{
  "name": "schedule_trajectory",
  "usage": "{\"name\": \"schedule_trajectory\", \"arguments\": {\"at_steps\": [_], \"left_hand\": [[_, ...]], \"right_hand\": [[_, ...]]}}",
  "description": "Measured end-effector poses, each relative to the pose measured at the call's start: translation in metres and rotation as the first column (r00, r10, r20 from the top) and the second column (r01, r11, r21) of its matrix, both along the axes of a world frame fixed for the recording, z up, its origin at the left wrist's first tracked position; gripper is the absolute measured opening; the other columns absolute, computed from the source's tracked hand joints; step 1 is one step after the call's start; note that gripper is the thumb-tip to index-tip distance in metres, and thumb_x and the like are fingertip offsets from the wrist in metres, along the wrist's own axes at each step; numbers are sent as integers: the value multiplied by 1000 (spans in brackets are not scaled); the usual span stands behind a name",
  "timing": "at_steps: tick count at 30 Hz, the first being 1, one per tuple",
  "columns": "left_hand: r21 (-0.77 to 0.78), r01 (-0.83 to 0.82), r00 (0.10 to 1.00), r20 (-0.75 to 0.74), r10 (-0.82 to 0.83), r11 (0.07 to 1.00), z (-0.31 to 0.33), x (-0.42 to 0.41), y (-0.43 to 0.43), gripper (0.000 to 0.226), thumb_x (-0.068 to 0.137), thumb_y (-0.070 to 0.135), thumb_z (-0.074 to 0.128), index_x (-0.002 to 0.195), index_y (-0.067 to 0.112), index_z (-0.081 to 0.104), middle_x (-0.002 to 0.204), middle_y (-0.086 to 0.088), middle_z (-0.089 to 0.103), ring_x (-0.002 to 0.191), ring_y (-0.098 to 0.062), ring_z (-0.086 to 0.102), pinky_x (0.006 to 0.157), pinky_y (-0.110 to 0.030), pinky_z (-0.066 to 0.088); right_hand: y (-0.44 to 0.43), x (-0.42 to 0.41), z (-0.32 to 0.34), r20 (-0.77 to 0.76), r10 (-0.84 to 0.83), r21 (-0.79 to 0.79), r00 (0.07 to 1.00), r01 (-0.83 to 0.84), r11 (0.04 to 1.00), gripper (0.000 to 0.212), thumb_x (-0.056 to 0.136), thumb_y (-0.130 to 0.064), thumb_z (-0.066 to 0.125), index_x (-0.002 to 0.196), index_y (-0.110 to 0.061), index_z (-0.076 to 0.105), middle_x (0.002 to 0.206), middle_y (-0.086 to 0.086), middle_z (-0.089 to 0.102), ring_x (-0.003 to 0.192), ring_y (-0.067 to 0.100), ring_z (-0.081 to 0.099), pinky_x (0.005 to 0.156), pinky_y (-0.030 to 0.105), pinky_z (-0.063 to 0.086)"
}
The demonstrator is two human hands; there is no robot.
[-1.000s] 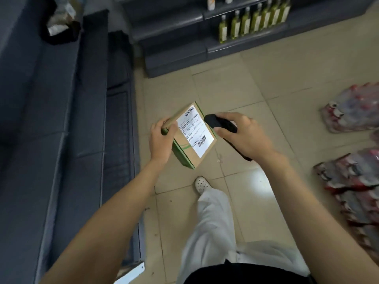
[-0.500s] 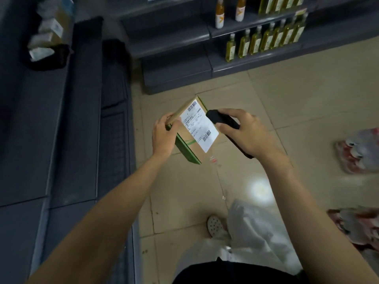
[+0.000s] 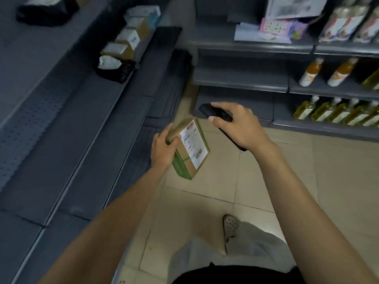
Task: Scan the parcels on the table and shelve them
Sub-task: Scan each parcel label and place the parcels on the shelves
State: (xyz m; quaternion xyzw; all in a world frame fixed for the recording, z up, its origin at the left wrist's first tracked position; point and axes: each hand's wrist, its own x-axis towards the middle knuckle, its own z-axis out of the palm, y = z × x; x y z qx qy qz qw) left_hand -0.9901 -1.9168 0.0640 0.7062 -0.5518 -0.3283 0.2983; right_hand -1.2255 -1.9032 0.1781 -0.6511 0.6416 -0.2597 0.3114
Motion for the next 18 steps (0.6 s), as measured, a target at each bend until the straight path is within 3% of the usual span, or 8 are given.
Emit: {"name": "schedule_trajectory", "arguments": {"at_steps": [2,6,8,10,12,14,18], "left_hand": [[-15,-81,997,-14,81,997,2,13,-23,54,92,44,57,144,38,46,126,-9,51,118,-23,51,102,-39,44],[-63,-257,966,-55,254,964,12,57,-65,49,99,40,51,147,30,44,126,3,47,111,-7,41,97,-24,33],[-61,-335,941,-76,330,940,2,92,-83,50,98,50,47,144,32,43,129,1,49,115,-10,45,102,-35,41],[-56,-426,903,-82,421,903,-6,128,-104,58,90,67,41,141,39,41,130,-6,52,117,-23,53,96,-52,51],[-46,-513,856,-107,506,857,-16,160,-129,65,84,74,37,141,42,35,135,-10,47,120,-32,53,90,-57,53],[-27,-566,821,-102,561,824,-16,185,-150,61,87,70,35,142,41,33,138,-13,43,120,-37,52,88,-59,53],[-15,-655,751,-121,649,756,-24,232,-187,46,103,51,31,146,34,31,135,-17,49,109,-39,58,80,-55,57]], "right_hand": [[-39,18,1,-14,77,-3,997,-77,997,52,89,-50,62,139,-38,56,140,-10,59,129,18,53,107,41,42],[-103,63,-10,-17,231,76,973,-229,971,50,89,-48,65,138,-39,57,140,-9,59,130,21,52,106,40,42],[-133,92,-12,-8,301,85,954,-299,951,50,90,-49,65,137,-39,57,140,-9,59,131,21,51,106,41,42],[-164,122,-13,11,363,86,932,-363,928,48,91,-47,65,137,-39,57,140,-10,59,131,19,51,103,35,41],[-199,150,-12,35,406,80,913,-407,910,47,92,-43,66,138,-36,58,138,-10,60,129,16,52,94,29,40],[-237,178,-9,59,442,71,895,-446,892,48,93,-42,66,139,-34,58,138,-9,60,128,15,52,92,28,39],[-299,229,-10,56,454,79,889,-457,886,48,94,-45,64,140,-36,56,140,-8,58,129,16,52,102,34,42]]}}
